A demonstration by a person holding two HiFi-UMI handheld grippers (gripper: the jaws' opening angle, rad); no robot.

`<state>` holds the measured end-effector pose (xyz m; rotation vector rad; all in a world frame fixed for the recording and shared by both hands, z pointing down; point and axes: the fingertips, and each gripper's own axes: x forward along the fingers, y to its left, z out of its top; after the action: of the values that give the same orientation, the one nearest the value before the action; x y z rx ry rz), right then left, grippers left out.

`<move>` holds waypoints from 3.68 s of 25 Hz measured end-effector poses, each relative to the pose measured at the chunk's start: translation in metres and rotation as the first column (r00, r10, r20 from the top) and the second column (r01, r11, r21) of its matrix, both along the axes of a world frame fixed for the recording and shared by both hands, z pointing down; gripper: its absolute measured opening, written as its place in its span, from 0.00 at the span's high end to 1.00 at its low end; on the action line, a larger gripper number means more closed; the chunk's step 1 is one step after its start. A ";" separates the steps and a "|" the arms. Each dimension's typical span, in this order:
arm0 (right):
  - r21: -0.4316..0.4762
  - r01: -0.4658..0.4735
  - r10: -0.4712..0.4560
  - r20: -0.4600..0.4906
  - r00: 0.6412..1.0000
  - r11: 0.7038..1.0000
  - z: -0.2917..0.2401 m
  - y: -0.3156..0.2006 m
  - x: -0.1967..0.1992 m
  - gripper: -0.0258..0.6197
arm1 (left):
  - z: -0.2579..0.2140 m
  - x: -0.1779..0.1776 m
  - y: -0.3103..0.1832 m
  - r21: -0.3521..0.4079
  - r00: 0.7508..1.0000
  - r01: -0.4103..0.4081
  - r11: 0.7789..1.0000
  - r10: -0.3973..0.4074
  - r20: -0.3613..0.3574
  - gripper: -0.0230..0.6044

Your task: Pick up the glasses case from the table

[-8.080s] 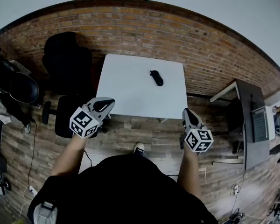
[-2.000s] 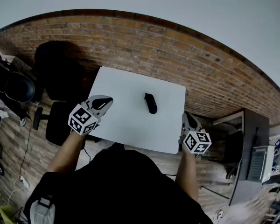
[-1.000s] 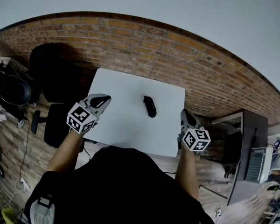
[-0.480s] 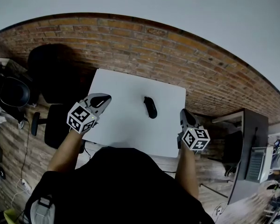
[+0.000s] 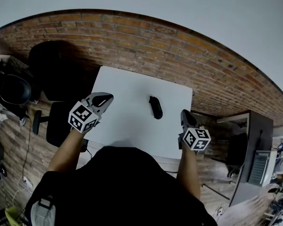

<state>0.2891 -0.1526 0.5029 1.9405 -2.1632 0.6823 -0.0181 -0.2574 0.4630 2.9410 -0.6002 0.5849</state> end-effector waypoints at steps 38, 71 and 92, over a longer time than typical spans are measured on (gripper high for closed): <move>-0.318 0.040 -0.033 0.027 0.999 0.947 0.180 -0.053 -0.018 0.91 | 0.043 -0.009 -0.050 -0.042 0.997 0.024 0.999 -0.020 0.076 0.94; -0.477 0.151 -0.157 0.029 0.987 0.866 0.260 -0.081 -0.043 0.63 | 0.064 -0.006 -0.065 -0.069 0.996 0.014 0.998 -0.007 0.093 0.94; -0.517 0.163 -0.190 0.001 0.982 0.840 0.303 -0.103 -0.048 0.35 | 0.080 -0.012 -0.077 -0.077 0.992 0.036 0.996 -0.027 0.119 0.94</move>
<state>0.2413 -0.2558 0.8063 1.4419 -1.8426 1.0366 -0.0302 -0.3347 0.5432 2.8334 -0.6188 0.7655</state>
